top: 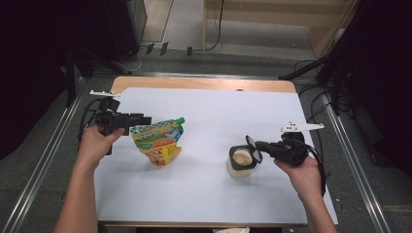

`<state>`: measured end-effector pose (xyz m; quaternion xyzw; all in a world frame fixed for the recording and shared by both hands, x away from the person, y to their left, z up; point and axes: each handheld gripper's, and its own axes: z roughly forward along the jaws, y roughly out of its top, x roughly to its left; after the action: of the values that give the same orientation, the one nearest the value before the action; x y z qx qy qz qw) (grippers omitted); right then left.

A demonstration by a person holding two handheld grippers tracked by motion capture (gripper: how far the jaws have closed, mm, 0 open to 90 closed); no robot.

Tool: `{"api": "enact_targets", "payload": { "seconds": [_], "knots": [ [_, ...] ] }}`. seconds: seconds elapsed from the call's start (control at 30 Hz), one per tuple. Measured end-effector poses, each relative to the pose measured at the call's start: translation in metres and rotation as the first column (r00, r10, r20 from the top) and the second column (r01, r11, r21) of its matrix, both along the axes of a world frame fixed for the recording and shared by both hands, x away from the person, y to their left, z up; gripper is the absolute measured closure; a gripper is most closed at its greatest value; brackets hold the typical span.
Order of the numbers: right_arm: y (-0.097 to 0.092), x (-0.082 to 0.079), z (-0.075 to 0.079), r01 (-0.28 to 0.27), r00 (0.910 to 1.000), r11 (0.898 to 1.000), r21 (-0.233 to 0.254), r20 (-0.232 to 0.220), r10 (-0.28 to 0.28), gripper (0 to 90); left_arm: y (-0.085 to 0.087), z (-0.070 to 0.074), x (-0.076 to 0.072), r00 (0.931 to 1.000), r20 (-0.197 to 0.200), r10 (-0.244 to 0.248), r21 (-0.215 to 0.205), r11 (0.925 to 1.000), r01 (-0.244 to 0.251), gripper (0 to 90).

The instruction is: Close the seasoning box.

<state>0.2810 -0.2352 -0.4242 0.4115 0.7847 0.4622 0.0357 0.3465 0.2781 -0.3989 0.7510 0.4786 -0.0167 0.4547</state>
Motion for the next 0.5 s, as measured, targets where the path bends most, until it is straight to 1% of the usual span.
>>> {"api": "enact_targets", "payload": {
  "seconds": [0.5],
  "knots": [
    [0.014,-0.002,-0.003,-0.040,0.9991,0.999,-0.019,0.012,0.040,90.0,0.001,-0.002,0.001,1.0000,-0.005,0.002,-0.007,1.0000,-0.002,40.7]
  ]
}}
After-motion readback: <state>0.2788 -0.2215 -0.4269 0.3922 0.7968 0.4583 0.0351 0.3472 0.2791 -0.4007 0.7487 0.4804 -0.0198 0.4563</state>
